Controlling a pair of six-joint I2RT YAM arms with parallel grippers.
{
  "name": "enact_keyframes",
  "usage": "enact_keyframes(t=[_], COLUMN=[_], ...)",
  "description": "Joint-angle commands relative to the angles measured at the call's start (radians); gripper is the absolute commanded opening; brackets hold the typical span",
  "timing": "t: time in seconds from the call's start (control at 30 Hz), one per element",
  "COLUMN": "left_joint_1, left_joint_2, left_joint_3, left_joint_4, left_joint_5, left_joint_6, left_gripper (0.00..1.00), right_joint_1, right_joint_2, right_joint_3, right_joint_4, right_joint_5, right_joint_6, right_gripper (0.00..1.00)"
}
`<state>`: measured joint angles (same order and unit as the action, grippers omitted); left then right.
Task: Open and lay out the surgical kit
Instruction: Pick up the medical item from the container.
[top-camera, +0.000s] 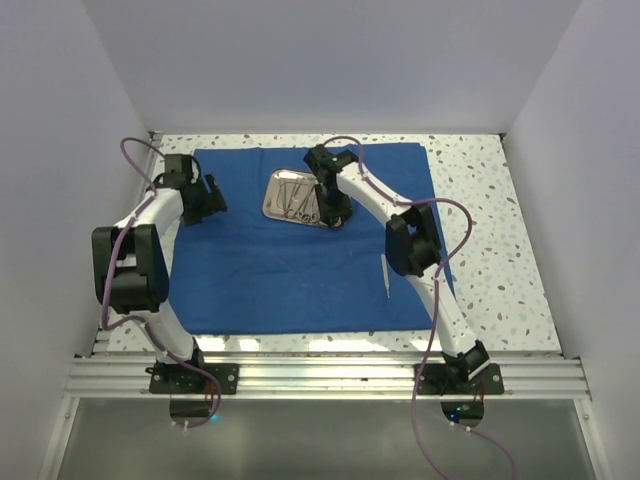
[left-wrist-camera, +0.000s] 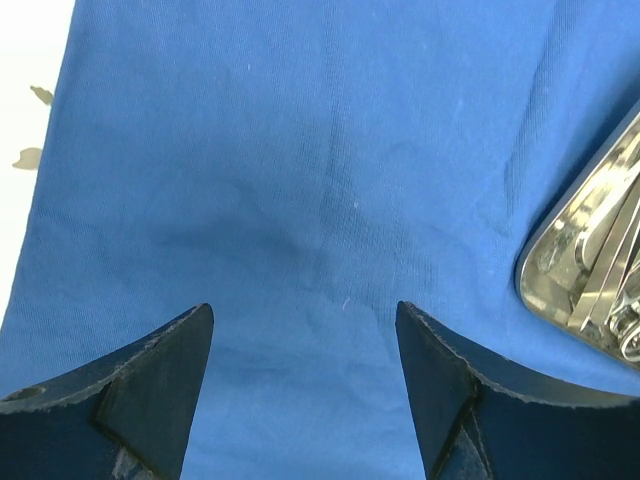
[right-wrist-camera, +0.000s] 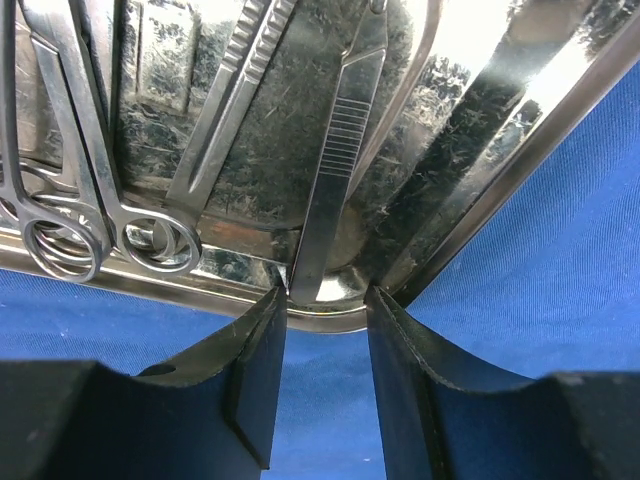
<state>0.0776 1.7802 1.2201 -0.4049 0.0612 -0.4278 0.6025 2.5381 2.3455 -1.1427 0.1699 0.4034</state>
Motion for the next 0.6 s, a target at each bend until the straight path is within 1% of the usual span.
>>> enact_keyframes(t=[0.0,0.1,0.23,0.57], left_joint_1=[0.005,0.004,0.004,-0.007], left_joint_2=[-0.059,-0.071,-0.082,-0.09], left_joint_3=[-0.021,-0.028,-0.037,-0.044], left_joint_4=[0.04,0.041,0.043,0.043], left_joint_5=[0.023,0.023,0.026,0.035], left_joint_6=[-0.011,-0.011,-0.012,-0.012], left_gripper=[0.77,0.77,0.77,0.77], right_joint_1=[0.014,0.016,0.014,0.014], right_joint_2=[0.128,0.142,0.123,0.134], right_joint_3=[-0.015,0.018,0.018,0.058], right_joint_4=[-0.048,-0.031,0.02,0.07], right_joint_5=[0.003,-0.009,-0.009,0.06], right_joint_6=[0.015,0.04,0.081,0.118], right_gripper=[0.42,0.43,0.46,0.43])
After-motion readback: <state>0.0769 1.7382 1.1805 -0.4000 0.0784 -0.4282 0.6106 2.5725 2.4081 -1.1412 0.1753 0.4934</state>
